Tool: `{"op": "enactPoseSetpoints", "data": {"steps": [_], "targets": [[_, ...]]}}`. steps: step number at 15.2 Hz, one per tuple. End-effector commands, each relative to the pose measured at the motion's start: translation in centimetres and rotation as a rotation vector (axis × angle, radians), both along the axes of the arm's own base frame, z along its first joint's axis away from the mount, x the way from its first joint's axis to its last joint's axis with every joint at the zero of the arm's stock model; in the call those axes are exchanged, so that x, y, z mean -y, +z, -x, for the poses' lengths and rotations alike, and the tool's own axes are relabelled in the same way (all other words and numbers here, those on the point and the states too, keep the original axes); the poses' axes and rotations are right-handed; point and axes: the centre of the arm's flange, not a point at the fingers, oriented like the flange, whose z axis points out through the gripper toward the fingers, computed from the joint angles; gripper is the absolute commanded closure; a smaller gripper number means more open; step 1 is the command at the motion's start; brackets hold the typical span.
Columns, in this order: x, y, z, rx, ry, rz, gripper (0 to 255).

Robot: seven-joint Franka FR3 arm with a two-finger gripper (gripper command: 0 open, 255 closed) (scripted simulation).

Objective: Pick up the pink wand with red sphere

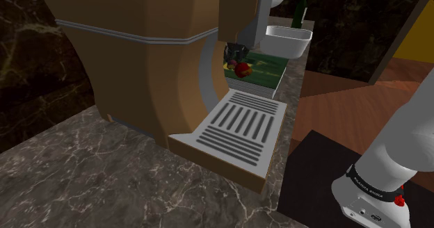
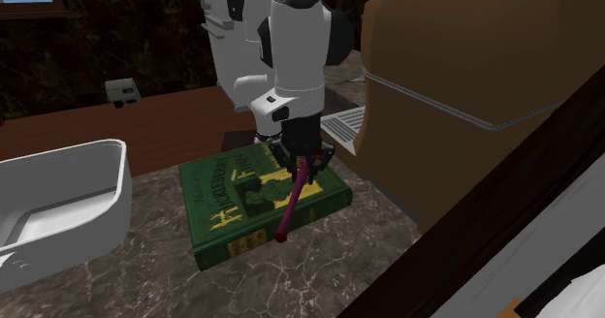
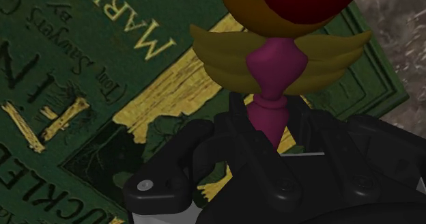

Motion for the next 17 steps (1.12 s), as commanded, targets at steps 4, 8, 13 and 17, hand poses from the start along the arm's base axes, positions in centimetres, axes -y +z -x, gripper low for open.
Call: {"op": "enactPoseSetpoints", "data": {"steps": [4, 8, 13, 17], "targets": [[0.0, -0.1, -0.1, -0.001, 0.0, 0.0, 255], [0.0, 2.0, -0.1, -0.001, 0.0, 0.0, 255], [0.0, 4.7, -0.1, -0.001, 0.0, 0.0, 255], [0.0, 6.8, -0.1, -0.001, 0.0, 0.0, 255]]}}
